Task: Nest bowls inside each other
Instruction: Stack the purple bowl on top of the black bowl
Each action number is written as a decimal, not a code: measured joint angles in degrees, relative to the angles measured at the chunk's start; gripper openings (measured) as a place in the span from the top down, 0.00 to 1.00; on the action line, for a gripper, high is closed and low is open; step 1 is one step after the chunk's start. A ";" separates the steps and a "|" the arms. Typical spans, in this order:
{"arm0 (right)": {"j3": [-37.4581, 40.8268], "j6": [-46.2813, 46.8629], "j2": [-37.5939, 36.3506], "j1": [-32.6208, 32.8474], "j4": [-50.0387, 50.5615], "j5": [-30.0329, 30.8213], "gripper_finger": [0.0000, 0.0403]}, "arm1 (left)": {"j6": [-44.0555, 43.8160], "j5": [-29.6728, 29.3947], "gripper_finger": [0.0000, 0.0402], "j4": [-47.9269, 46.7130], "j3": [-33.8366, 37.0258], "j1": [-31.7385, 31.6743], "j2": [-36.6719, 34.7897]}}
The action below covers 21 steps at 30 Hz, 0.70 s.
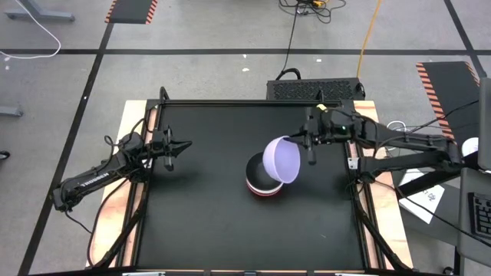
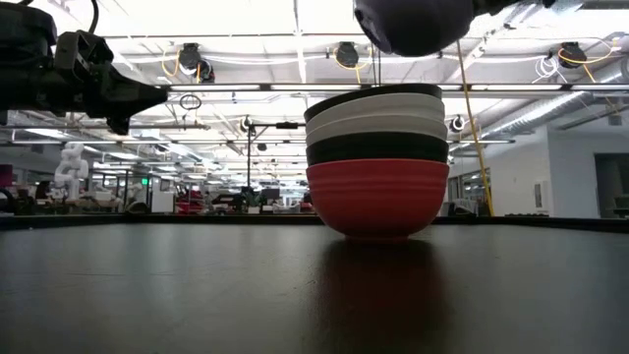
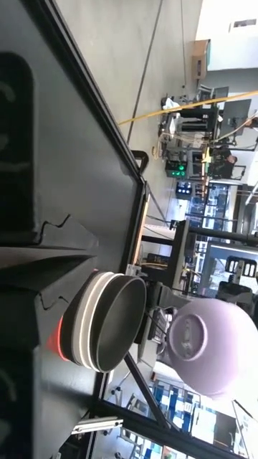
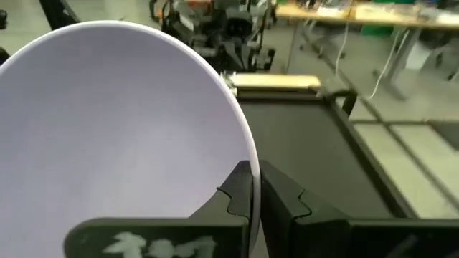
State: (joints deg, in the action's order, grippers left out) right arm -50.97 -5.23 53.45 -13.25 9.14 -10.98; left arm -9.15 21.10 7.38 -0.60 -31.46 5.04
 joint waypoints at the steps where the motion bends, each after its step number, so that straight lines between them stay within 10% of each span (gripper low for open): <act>1: -0.92 0.09 0.84 -0.63 1.19 -0.96 0.99 | 0.00 0.00 0.94 0.02 0.00 0.01 0.00; 21: -25.57 -1.76 23.26 -3.75 23.03 -8.88 0.99 | 0.72 0.00 0.94 -1.54 0.00 0.00 0.00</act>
State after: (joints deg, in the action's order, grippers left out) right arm -76.54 -6.99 76.71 -16.99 32.17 -19.86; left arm -8.42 21.10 5.85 -0.60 -31.45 5.04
